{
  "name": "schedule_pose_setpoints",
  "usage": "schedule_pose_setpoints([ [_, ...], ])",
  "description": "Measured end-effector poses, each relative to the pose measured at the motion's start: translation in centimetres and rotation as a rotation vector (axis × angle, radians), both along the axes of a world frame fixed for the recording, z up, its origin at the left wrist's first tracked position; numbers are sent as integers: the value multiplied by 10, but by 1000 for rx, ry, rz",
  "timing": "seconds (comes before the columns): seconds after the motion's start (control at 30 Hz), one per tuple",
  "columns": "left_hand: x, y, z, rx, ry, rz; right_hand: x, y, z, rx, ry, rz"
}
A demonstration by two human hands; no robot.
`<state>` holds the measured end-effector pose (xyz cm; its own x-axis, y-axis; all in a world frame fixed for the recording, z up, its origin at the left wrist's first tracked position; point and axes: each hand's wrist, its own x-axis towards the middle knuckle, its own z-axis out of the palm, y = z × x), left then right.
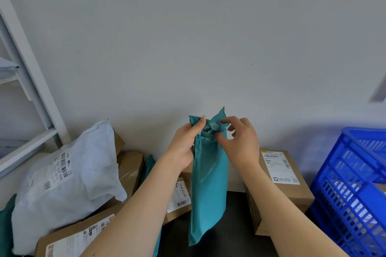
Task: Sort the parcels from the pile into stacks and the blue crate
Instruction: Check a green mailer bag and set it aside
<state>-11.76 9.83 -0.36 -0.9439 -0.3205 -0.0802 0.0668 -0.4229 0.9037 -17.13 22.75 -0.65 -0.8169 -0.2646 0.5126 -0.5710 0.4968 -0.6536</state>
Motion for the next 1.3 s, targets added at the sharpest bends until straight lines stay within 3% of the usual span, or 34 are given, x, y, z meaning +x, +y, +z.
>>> schedule_pose_setpoints([
  [0.13, 5, 4, 3, -103, 4, 52, -3, 1, 2, -24, -13, 6],
  [0.3, 10, 0, -6, -507, -65, 115, 0, 4, 4, -54, -105, -61],
  [0.4, 12, 0, -11, -613, -106, 149, 3, 6, 5, -93, -154, -58],
  [0.63, 11, 8, -10, -424, -52, 191, 10, 12, 11, -91, -229, -49],
  [0.77, 8, 8, -9, -478, -93, 318, 15, 11, 9, -49, -233, -41],
  [0.93, 14, 4, -7, -516, -149, 216, 14, 14, 10, -117, -269, -53],
  [1.17, 22, 3, -8, -449, -69, 125, 13, 17, 12, -247, -344, 50],
  [1.3, 24, 5, -3, -249, -47, 74, 16, 19, 10, -290, -312, 82],
])
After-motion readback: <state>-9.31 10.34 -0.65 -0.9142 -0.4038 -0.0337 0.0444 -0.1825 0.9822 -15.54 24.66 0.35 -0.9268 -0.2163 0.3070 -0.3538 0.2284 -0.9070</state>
